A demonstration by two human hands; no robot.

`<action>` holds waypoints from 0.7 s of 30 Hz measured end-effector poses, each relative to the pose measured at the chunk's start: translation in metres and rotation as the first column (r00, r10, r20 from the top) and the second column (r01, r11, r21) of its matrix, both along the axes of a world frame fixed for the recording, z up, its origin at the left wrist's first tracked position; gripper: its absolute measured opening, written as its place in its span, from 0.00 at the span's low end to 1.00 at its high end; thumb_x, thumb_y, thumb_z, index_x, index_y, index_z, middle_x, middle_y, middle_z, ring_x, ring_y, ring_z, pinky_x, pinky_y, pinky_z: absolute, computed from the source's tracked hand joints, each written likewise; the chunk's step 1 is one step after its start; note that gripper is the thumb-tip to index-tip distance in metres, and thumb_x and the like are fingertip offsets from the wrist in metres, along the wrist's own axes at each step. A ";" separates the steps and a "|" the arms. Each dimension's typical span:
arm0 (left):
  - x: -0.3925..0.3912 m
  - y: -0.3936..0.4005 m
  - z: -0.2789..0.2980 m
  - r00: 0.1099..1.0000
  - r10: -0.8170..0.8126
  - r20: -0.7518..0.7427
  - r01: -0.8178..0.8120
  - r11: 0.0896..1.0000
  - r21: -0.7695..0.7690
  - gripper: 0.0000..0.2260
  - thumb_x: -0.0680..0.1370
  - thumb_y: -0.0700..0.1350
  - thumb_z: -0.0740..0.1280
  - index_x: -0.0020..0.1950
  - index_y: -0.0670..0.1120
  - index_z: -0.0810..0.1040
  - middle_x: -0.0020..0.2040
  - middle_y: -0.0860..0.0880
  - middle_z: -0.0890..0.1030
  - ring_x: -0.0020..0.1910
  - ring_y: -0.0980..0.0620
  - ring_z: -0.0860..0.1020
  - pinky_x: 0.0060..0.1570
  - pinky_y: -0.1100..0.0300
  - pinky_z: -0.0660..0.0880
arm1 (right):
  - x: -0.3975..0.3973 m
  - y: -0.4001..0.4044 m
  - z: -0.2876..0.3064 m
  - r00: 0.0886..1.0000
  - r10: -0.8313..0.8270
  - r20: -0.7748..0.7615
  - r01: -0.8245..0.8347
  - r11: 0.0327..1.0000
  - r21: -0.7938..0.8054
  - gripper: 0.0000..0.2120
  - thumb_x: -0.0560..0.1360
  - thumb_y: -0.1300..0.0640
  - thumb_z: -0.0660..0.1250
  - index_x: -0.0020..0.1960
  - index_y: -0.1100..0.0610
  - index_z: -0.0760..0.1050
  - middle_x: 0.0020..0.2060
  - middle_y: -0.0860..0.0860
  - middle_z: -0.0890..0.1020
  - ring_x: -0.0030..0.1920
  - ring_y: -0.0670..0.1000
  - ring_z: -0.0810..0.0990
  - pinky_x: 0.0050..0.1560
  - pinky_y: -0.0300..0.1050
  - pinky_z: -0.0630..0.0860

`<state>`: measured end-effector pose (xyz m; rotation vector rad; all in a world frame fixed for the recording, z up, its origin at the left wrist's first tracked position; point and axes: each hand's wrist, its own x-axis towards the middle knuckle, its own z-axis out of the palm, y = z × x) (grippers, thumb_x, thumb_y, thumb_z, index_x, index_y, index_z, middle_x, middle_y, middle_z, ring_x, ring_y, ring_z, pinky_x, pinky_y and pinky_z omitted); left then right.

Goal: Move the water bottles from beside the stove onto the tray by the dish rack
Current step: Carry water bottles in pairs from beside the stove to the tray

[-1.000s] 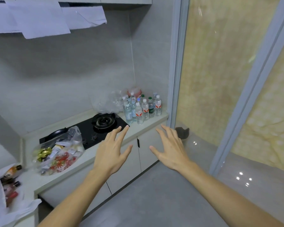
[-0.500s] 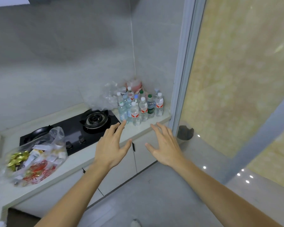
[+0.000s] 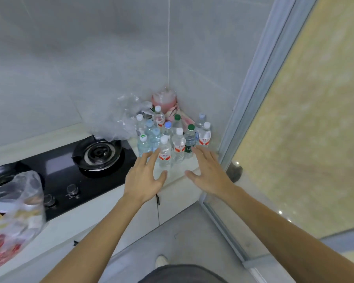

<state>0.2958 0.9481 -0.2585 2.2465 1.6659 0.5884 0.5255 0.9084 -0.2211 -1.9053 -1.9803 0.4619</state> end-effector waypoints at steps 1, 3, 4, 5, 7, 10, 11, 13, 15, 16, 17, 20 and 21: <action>0.001 0.016 -0.002 1.000 0.001 -0.001 -0.001 1.000 -0.011 0.34 0.78 0.62 0.63 0.83 0.58 0.60 0.77 0.53 0.69 0.71 0.48 0.73 0.58 0.46 0.80 | 0.002 0.018 -0.002 1.000 0.000 0.003 0.000 1.000 -0.001 0.39 0.81 0.45 0.69 0.84 0.52 0.53 0.82 0.49 0.58 0.81 0.52 0.54 0.79 0.47 0.55; 0.004 0.043 -0.005 1.000 0.010 0.003 -0.010 0.999 -0.048 0.34 0.80 0.58 0.66 0.84 0.57 0.58 0.79 0.52 0.67 0.76 0.48 0.69 0.61 0.47 0.79 | 0.005 0.047 -0.008 1.000 -0.013 0.001 0.013 1.000 -0.013 0.39 0.80 0.46 0.69 0.84 0.53 0.54 0.81 0.50 0.59 0.81 0.53 0.55 0.79 0.48 0.55; 0.007 0.055 -0.007 1.000 0.014 0.008 -0.013 0.998 -0.069 0.34 0.80 0.56 0.67 0.85 0.57 0.57 0.79 0.51 0.67 0.77 0.48 0.67 0.61 0.48 0.78 | 0.006 0.059 -0.011 1.000 -0.018 -0.006 0.018 0.999 -0.026 0.39 0.80 0.46 0.69 0.84 0.53 0.54 0.81 0.50 0.59 0.81 0.53 0.56 0.79 0.49 0.57; 0.010 0.066 -0.009 1.000 0.012 0.014 -0.010 0.996 -0.087 0.35 0.80 0.55 0.67 0.85 0.57 0.57 0.80 0.51 0.66 0.77 0.48 0.67 0.60 0.48 0.78 | 0.007 0.070 -0.015 1.000 -0.016 -0.011 0.015 0.999 -0.043 0.39 0.80 0.46 0.70 0.84 0.53 0.55 0.81 0.50 0.60 0.81 0.53 0.56 0.79 0.49 0.58; 0.018 0.086 -0.012 0.999 0.000 0.032 0.004 0.994 -0.112 0.35 0.80 0.54 0.68 0.84 0.58 0.56 0.79 0.52 0.66 0.76 0.47 0.68 0.58 0.48 0.78 | 0.010 0.091 -0.024 1.000 -0.005 -0.010 0.004 0.997 -0.072 0.38 0.80 0.48 0.69 0.84 0.54 0.55 0.80 0.51 0.60 0.81 0.54 0.57 0.79 0.50 0.60; 0.031 0.112 -0.021 0.999 -0.002 0.038 0.008 0.988 -0.152 0.34 0.79 0.53 0.68 0.83 0.58 0.57 0.79 0.52 0.66 0.75 0.46 0.69 0.54 0.48 0.78 | 0.015 0.122 -0.040 1.000 -0.009 -0.019 0.007 0.996 -0.094 0.36 0.80 0.52 0.69 0.83 0.54 0.57 0.78 0.52 0.64 0.79 0.56 0.61 0.78 0.53 0.62; 0.036 0.119 -0.025 0.999 -0.001 0.041 0.007 0.987 -0.164 0.34 0.79 0.52 0.68 0.83 0.58 0.57 0.80 0.52 0.65 0.75 0.46 0.69 0.54 0.48 0.78 | 0.016 0.132 -0.044 1.000 -0.013 -0.019 0.011 0.994 -0.107 0.36 0.80 0.53 0.69 0.83 0.54 0.57 0.77 0.52 0.65 0.78 0.56 0.62 0.78 0.53 0.62; 0.044 0.132 -0.032 0.998 -0.003 0.057 0.013 0.983 -0.183 0.35 0.79 0.51 0.67 0.84 0.58 0.56 0.80 0.52 0.64 0.75 0.45 0.69 0.55 0.48 0.77 | 0.017 0.151 -0.052 1.000 -0.010 -0.008 0.009 0.992 -0.130 0.37 0.79 0.53 0.70 0.83 0.55 0.57 0.77 0.53 0.65 0.78 0.58 0.62 0.78 0.54 0.63; 0.050 0.141 -0.040 0.997 -0.008 0.073 0.023 0.979 -0.203 0.35 0.79 0.51 0.68 0.84 0.57 0.57 0.80 0.51 0.64 0.75 0.46 0.69 0.58 0.47 0.77 | 0.018 0.167 -0.061 1.000 -0.004 -0.015 0.002 0.991 -0.132 0.39 0.78 0.53 0.71 0.83 0.53 0.57 0.77 0.53 0.65 0.78 0.58 0.63 0.77 0.57 0.64; 0.051 0.145 -0.044 0.997 -0.011 0.079 0.027 0.978 -0.208 0.35 0.79 0.52 0.69 0.84 0.57 0.58 0.80 0.51 0.65 0.76 0.46 0.68 0.59 0.47 0.77 | 0.018 0.174 -0.066 1.000 -0.001 -0.028 -0.002 0.991 -0.132 0.39 0.77 0.52 0.71 0.83 0.52 0.56 0.78 0.53 0.65 0.78 0.58 0.64 0.77 0.58 0.65; 0.052 0.148 -0.049 0.997 -0.012 0.082 0.029 0.977 -0.211 0.34 0.79 0.52 0.69 0.83 0.56 0.59 0.79 0.50 0.66 0.76 0.46 0.69 0.60 0.47 0.77 | 0.019 0.181 -0.072 0.999 0.006 -0.042 -0.011 0.992 -0.127 0.40 0.77 0.52 0.71 0.83 0.51 0.56 0.78 0.52 0.65 0.78 0.58 0.64 0.76 0.59 0.66; 0.052 0.158 -0.061 0.994 0.010 0.109 0.015 0.973 -0.229 0.32 0.80 0.52 0.71 0.81 0.53 0.63 0.76 0.50 0.68 0.74 0.46 0.70 0.57 0.49 0.76 | 0.023 0.198 -0.088 0.996 0.027 -0.081 -0.034 0.996 -0.086 0.40 0.75 0.53 0.73 0.82 0.50 0.58 0.77 0.50 0.66 0.77 0.57 0.66 0.74 0.60 0.70; 0.052 0.160 -0.065 0.991 0.018 0.131 0.014 0.971 -0.240 0.32 0.79 0.51 0.72 0.81 0.54 0.63 0.75 0.51 0.69 0.73 0.47 0.71 0.55 0.50 0.75 | 0.024 0.202 -0.092 0.995 0.030 -0.097 -0.037 0.996 -0.075 0.40 0.75 0.54 0.73 0.82 0.50 0.58 0.77 0.50 0.66 0.77 0.56 0.67 0.73 0.59 0.71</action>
